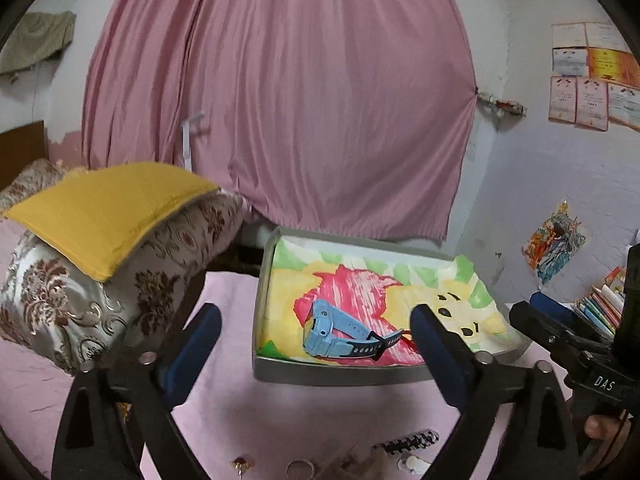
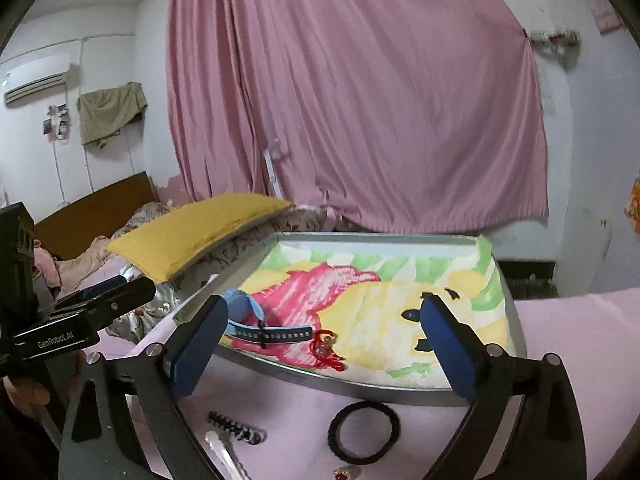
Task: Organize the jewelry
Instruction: 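Grasp the beige claw clip with the left gripper while the right grasps the white hair clip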
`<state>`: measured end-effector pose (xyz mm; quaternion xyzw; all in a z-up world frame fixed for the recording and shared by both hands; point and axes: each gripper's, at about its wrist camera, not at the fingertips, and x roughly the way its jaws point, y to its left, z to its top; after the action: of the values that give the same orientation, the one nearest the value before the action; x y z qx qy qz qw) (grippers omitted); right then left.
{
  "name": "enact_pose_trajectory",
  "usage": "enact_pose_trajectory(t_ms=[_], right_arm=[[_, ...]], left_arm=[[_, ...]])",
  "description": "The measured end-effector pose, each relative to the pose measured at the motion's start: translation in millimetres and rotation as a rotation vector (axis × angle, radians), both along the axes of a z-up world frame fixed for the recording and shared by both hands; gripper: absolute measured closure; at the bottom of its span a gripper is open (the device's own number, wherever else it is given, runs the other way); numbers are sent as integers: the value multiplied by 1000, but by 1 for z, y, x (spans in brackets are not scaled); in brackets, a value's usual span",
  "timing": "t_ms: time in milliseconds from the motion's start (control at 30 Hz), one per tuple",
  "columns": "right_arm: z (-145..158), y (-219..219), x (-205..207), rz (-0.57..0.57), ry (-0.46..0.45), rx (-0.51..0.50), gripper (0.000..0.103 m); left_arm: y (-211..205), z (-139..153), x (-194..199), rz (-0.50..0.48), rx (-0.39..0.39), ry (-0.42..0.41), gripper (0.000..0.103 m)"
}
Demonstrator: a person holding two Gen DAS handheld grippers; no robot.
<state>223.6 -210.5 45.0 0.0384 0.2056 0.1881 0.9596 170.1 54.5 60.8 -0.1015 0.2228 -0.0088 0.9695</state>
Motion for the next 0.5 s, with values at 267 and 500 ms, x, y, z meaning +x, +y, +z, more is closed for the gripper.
enact_pose_trajectory(t_ms=[267, 500], right_arm=[[4, 6, -42, 38, -75, -33, 2], [-6, 12, -56, 105, 1, -80, 2]], left_arm=[[6, 2, -37, 12, 29, -71, 1], [15, -7, -65, 15, 41, -58, 1]])
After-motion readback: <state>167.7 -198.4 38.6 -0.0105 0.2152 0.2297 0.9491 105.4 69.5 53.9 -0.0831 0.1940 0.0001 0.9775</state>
